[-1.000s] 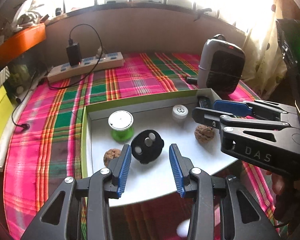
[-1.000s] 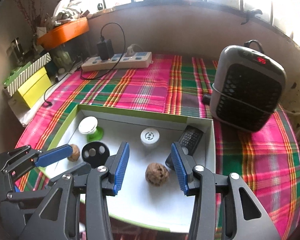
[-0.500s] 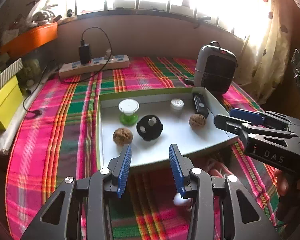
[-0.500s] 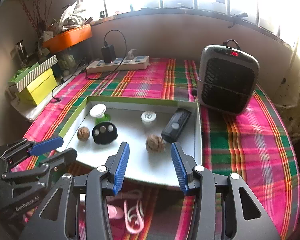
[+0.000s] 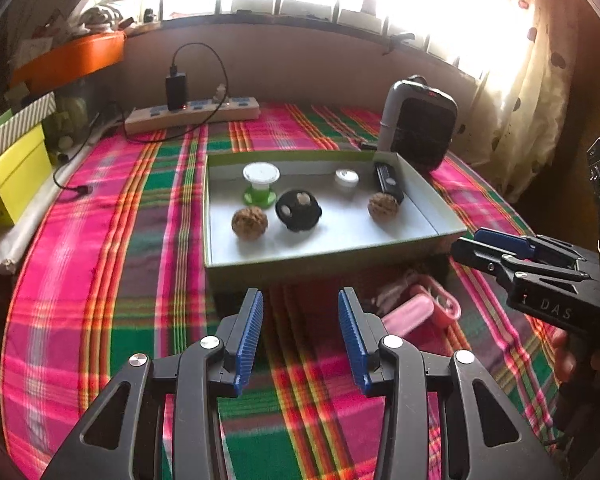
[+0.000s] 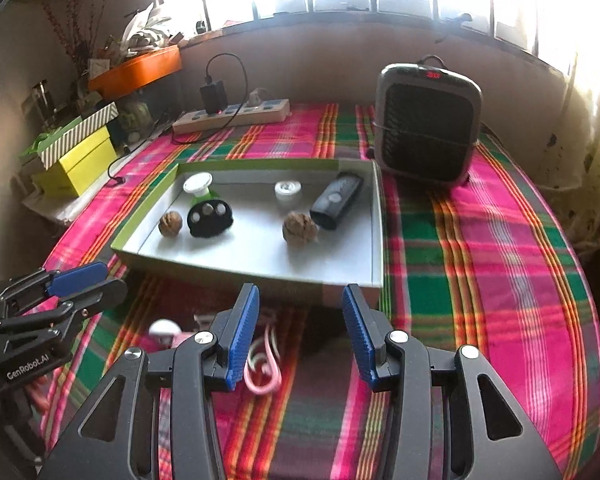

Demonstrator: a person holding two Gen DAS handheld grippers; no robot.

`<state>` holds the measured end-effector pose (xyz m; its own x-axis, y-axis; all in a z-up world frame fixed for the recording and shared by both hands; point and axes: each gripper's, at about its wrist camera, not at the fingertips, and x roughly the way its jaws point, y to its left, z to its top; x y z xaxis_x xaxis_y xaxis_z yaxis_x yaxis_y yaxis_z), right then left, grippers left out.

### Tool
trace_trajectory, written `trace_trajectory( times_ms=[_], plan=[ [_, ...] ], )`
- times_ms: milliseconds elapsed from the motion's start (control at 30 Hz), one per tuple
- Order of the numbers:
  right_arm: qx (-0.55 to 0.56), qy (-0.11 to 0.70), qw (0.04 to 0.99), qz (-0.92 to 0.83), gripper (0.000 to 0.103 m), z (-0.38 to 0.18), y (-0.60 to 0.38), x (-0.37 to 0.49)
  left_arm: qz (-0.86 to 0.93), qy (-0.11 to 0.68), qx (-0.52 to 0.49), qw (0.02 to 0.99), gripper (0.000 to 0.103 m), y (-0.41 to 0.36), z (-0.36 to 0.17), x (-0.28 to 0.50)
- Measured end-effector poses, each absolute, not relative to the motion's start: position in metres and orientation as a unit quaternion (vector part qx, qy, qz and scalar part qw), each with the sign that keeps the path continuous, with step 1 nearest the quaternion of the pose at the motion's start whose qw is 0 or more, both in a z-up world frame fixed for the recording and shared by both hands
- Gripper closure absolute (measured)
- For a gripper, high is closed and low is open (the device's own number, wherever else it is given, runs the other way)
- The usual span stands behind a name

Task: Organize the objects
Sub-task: 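Lift both grippers out of the tray toward the remaining objects, then move the left gripper to the white egg while the right gripper approaches the pink hook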

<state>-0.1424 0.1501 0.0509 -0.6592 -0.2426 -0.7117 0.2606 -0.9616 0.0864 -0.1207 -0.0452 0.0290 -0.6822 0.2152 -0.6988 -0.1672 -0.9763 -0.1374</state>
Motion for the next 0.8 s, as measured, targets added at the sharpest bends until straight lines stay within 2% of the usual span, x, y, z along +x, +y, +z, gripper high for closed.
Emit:
trace_trajectory(
  times_ms=[333,800],
  plan=[
    [0.408,0.004,0.147,-0.901,0.058,0.031,0.155,-0.123,0.909,-0.036,-0.399,0.118,0.066,-0.043,0.017,-0.111],
    [0.427,0.037,0.157,-0.890,0.058,0.015,0.138,-0.125,0.900,-0.038,-0.413,0.131,0.065,-0.038,0.008,-0.109]
  ],
)
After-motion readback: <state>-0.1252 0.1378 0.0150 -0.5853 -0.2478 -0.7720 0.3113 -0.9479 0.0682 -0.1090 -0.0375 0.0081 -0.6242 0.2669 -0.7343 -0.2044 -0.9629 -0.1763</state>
